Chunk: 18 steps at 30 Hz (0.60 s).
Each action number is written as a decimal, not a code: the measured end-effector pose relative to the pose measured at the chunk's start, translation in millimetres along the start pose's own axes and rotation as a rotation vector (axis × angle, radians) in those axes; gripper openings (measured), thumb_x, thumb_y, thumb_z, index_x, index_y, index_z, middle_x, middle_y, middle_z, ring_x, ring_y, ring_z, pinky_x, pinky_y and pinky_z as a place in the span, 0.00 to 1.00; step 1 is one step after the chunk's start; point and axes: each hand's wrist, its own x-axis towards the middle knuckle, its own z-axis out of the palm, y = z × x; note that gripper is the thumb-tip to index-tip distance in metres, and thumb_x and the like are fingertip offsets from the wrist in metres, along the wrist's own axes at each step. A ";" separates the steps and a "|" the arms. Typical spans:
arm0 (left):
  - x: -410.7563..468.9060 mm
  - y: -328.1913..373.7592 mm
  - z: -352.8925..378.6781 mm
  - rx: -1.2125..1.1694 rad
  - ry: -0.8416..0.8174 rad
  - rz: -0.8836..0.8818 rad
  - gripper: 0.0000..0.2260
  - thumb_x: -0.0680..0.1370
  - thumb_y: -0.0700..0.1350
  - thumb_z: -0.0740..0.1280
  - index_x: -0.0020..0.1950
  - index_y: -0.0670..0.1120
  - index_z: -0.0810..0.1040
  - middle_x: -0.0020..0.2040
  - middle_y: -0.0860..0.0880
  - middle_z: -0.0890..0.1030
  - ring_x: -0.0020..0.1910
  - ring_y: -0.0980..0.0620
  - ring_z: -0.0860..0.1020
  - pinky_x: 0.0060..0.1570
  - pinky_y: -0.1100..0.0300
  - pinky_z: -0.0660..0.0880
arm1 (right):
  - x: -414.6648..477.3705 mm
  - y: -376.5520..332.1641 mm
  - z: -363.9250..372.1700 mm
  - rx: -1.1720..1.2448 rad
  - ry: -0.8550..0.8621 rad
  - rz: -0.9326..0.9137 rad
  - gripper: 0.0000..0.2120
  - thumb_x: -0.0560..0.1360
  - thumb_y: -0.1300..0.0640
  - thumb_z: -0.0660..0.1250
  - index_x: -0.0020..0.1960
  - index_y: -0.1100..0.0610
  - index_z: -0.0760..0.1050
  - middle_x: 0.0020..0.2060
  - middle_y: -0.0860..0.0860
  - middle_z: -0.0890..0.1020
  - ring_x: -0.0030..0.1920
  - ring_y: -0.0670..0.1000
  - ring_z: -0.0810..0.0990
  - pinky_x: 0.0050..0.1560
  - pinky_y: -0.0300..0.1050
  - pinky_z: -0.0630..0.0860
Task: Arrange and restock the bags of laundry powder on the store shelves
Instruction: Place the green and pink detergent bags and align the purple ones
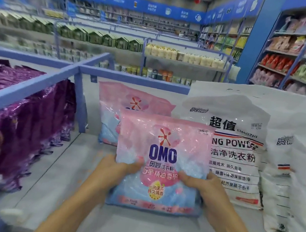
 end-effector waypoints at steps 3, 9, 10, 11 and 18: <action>15.3 13.5 -31.8 -0.031 0.111 0.042 0.11 0.74 0.44 0.77 0.54 0.41 0.83 0.45 0.43 0.88 0.43 0.44 0.87 0.43 0.52 0.84 | 23.3 -2.9 38.2 0.033 -0.071 -0.027 0.16 0.71 0.62 0.77 0.57 0.60 0.82 0.49 0.57 0.88 0.49 0.58 0.88 0.51 0.53 0.84; 73.8 39.7 -74.2 -0.140 0.257 0.144 0.23 0.69 0.59 0.80 0.52 0.43 0.85 0.48 0.44 0.88 0.46 0.45 0.86 0.50 0.49 0.81 | 72.7 -14.7 97.5 0.116 -0.067 -0.091 0.13 0.77 0.64 0.72 0.61 0.60 0.80 0.51 0.56 0.88 0.51 0.57 0.88 0.51 0.52 0.85; 80.5 44.2 -73.7 -0.144 0.286 0.195 0.17 0.72 0.56 0.78 0.50 0.44 0.84 0.44 0.47 0.88 0.42 0.49 0.86 0.45 0.53 0.81 | 82.3 -16.0 102.1 0.129 -0.061 -0.101 0.13 0.77 0.64 0.72 0.61 0.60 0.80 0.51 0.56 0.88 0.51 0.56 0.88 0.48 0.50 0.85; 85.9 48.2 -72.0 -0.147 0.300 0.237 0.12 0.75 0.54 0.76 0.48 0.45 0.84 0.42 0.49 0.88 0.40 0.50 0.86 0.43 0.56 0.80 | 91.5 -16.7 105.5 0.136 -0.048 -0.106 0.13 0.78 0.64 0.72 0.62 0.59 0.80 0.52 0.56 0.88 0.52 0.57 0.88 0.47 0.49 0.84; 118.0 50.7 -62.3 -0.126 0.291 0.306 0.08 0.77 0.48 0.74 0.50 0.44 0.83 0.47 0.43 0.87 0.49 0.41 0.86 0.49 0.48 0.83 | 130.1 -11.3 103.4 0.128 0.061 -0.105 0.15 0.76 0.60 0.75 0.61 0.58 0.80 0.51 0.56 0.88 0.51 0.59 0.88 0.57 0.62 0.82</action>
